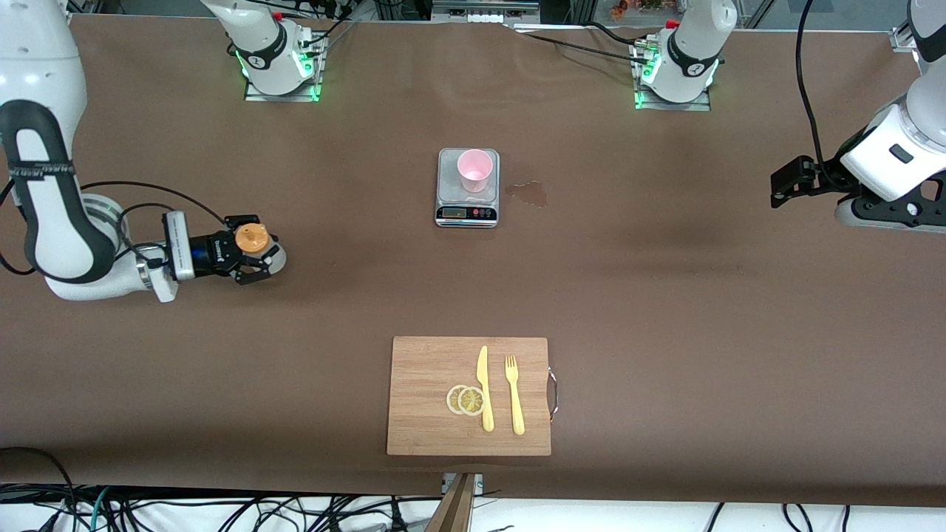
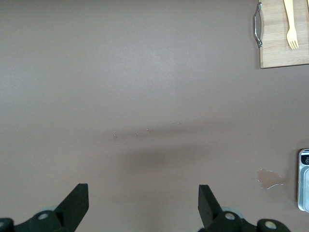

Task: Add sauce to pink cup with both arms
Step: 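Lift the sauce bottle with the right gripper toward the pink cup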

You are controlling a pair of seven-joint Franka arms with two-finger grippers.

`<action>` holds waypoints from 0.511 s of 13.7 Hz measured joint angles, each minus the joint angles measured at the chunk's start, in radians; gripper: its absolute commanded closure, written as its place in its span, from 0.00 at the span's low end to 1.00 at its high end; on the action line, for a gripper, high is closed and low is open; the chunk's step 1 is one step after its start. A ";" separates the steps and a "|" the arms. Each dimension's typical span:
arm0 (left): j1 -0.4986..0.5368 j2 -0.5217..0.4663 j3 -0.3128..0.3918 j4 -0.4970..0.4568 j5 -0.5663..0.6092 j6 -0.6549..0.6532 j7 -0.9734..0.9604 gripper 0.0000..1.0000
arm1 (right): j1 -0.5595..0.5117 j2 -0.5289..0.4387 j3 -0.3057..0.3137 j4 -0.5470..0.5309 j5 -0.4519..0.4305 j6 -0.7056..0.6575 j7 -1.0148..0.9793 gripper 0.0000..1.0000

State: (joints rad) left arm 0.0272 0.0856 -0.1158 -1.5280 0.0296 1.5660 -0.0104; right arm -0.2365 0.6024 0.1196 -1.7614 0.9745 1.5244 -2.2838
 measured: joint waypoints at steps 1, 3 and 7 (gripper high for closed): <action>0.000 0.000 0.000 0.000 0.000 0.000 0.000 0.00 | 0.037 -0.044 0.002 -0.032 -0.001 0.050 0.029 0.87; 0.000 0.000 0.000 0.000 0.000 0.000 0.000 0.00 | 0.117 -0.133 0.008 -0.107 -0.001 0.163 0.099 0.87; 0.000 0.000 0.000 0.000 0.000 -0.005 0.000 0.00 | 0.212 -0.224 0.029 -0.176 -0.018 0.268 0.189 0.87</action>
State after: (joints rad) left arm 0.0274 0.0856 -0.1158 -1.5277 0.0296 1.5610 -0.0104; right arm -0.0242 0.3784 0.1486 -1.9374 0.9565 1.7926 -2.0948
